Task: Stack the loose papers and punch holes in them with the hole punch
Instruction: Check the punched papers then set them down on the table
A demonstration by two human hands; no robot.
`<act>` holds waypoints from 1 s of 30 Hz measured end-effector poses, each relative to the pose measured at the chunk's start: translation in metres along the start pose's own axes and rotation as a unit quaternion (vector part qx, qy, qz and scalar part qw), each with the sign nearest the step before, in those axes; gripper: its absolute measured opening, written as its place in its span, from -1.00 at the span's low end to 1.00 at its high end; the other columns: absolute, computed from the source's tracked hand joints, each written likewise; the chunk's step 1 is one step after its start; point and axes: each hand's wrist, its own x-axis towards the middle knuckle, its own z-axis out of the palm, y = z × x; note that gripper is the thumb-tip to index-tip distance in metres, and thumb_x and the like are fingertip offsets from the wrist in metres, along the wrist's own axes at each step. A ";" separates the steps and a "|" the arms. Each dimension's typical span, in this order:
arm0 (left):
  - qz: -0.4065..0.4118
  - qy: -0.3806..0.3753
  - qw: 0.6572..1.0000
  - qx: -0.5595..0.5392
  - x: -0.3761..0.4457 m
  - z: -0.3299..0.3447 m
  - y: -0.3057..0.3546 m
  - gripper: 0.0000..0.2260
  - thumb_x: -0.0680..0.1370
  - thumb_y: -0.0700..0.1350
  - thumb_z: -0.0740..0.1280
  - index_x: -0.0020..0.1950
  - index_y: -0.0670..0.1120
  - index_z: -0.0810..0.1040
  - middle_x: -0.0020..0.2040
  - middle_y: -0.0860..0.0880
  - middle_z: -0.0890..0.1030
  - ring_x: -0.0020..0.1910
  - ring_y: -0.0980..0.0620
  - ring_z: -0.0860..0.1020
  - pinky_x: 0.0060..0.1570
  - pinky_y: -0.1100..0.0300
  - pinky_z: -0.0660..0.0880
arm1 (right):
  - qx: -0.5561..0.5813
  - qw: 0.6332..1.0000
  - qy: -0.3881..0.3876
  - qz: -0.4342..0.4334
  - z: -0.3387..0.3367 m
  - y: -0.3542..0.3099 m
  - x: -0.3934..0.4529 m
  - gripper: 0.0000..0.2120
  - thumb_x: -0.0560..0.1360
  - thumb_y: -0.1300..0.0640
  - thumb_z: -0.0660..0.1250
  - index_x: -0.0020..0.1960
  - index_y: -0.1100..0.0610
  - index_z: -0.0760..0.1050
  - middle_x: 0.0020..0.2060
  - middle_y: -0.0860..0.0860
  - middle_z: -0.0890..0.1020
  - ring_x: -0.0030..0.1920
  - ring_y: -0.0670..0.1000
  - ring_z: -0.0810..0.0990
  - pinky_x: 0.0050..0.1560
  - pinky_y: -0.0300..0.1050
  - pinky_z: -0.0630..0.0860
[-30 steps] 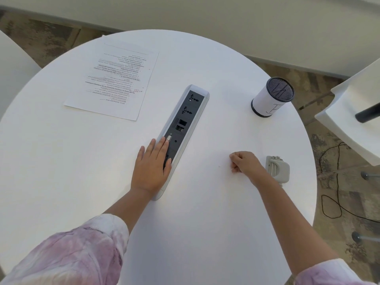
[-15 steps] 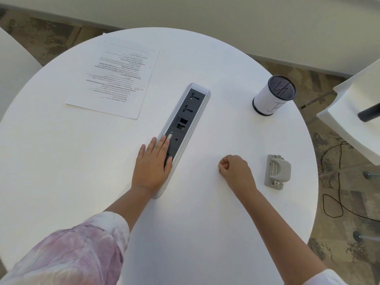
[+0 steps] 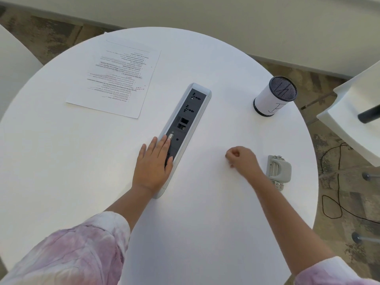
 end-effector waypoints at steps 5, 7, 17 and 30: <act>-0.003 -0.007 1.000 0.005 0.000 0.002 -0.001 -0.51 0.57 0.04 -0.04 0.49 -0.06 0.19 0.51 0.02 0.22 0.50 -0.05 0.15 0.46 -0.03 0.04 | 0.056 0.988 0.134 -0.047 -0.055 -0.025 0.034 -0.89 0.43 0.19 0.26 -0.27 0.08 0.48 -0.46 -0.06 0.50 -0.59 -0.27 0.45 -0.37 -0.37 0.39; -0.003 -0.007 1.000 0.006 -0.001 0.002 -0.002 -0.50 0.57 0.05 -0.06 0.49 -0.05 0.18 0.51 0.02 0.22 0.50 -0.04 0.15 0.46 -0.03 0.03 | 0.053 0.980 0.177 -0.067 -0.079 -0.039 0.049 -0.87 0.43 0.16 0.25 -0.29 0.06 0.45 -0.44 -0.08 0.48 -0.51 -0.21 0.49 -0.41 -0.45 0.34; 0.002 -0.003 1.000 0.002 0.000 0.002 -0.002 -0.47 0.55 0.07 -0.12 0.48 -0.06 0.22 0.49 0.02 0.26 0.49 -0.06 0.18 0.45 -0.04 0.07 | -0.069 0.956 0.283 -0.035 -0.133 -0.048 0.108 -0.71 0.38 0.29 0.12 -0.49 0.12 0.20 -0.65 -0.02 0.23 -0.51 -0.03 0.16 -0.53 -0.28 0.15; 0.015 -0.020 0.999 -0.026 0.002 0.007 -0.010 -0.40 0.52 0.21 -0.13 0.52 0.00 0.04 0.54 0.07 0.08 0.53 -0.02 0.04 0.49 0.01 -0.07 | -0.123 0.937 0.319 -0.076 -0.136 -0.036 0.096 -0.67 0.59 0.12 0.10 0.01 0.32 0.55 0.03 0.24 0.59 0.06 0.17 0.52 -0.08 -0.17 0.32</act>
